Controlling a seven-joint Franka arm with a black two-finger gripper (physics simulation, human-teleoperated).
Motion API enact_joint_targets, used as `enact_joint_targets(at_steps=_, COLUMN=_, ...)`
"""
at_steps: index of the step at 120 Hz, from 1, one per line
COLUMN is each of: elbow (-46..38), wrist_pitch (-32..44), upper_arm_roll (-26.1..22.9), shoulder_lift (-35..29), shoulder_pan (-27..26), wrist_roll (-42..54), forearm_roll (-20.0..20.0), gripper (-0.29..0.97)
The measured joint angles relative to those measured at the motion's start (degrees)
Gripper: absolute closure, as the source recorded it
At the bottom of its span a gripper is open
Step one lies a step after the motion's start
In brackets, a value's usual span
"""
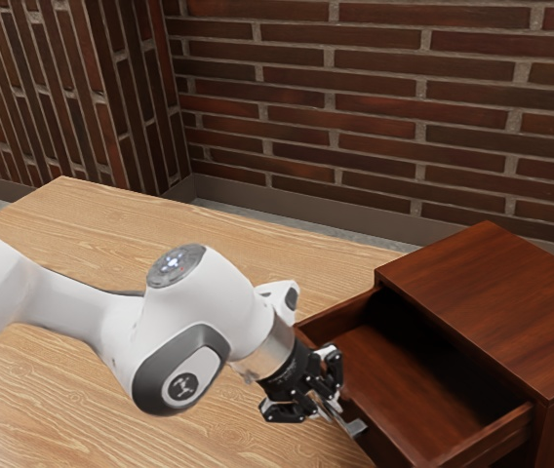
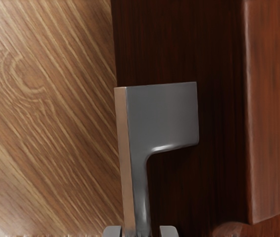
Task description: Pull the drawer handle with one arm to open the drawer
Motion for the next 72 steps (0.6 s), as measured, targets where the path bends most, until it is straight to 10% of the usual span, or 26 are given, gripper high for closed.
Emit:
enact_joint_targets(at_steps=38, elbow=-5.3, wrist_pitch=-6.9, upper_arm_roll=-0.1, shoulder_lift=-18.4, shoulder_pan=3.2, wrist_roll=0.6, forearm_roll=0.6, gripper=0.39)
enact_joint_targets(at_steps=72, elbow=30.9, wrist_pitch=-53.5, upper_arm_roll=-2.5, shoulder_lift=-26.0, shoulder_pan=10.3, wrist_roll=3.4, forearm_roll=15.9, gripper=0.1)
